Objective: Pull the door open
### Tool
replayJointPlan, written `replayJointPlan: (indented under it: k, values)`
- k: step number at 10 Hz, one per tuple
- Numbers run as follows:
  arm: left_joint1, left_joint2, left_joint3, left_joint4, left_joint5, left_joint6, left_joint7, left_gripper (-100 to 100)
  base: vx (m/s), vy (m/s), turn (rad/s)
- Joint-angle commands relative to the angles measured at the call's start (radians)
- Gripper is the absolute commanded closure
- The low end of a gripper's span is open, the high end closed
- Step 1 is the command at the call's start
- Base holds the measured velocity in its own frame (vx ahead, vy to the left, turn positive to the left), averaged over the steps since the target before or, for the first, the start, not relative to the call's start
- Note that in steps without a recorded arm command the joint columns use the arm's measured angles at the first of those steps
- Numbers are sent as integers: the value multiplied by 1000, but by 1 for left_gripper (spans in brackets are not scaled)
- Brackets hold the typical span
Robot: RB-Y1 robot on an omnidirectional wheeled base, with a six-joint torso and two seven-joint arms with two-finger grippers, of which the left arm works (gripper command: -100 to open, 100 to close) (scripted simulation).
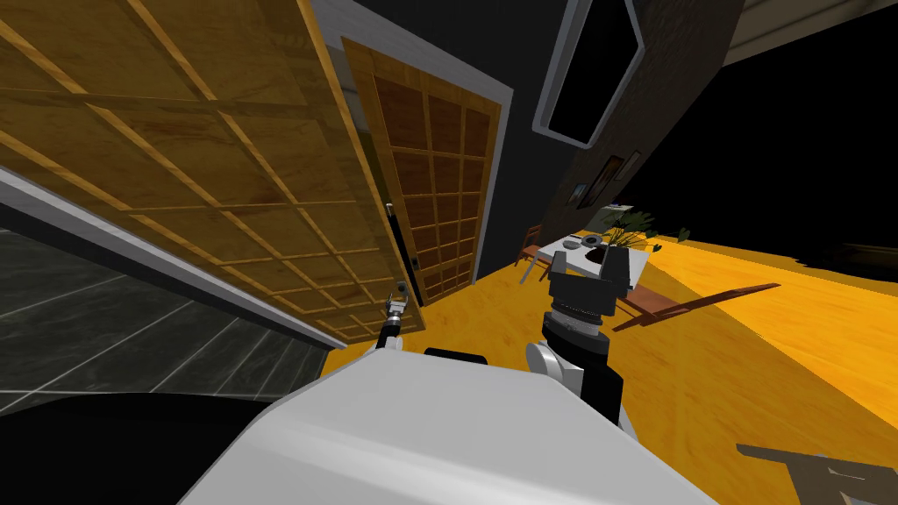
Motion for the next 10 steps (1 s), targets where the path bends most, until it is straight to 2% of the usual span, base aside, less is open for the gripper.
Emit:
replayJointPlan:
  k: [1,2,3,5,6,8,9,10]
  values:
    - [1,-3,-7,-7,18,3,49,-100,-39,19,-35]
    - [1,-6,-13,-11,33,4,75,-100,-54,17,-63]
    - [1,-6,-13,-11,33,4,89,-100,-41,13,-22]
    - [2,-11,-24,-19,63,7,152,-100,-42,16,-42]
    - [2,-11,-24,-19,63,7,166,-100,-52,18,-21]
    - [2,-16,-35,-27,91,10,229,-100,-54,13,-41]
    - [2,-16,-35,-27,91,10,236,-100,-46,13,-23]
    - [3,-19,-40,-30,104,12,266,-100,-51,9,-33]
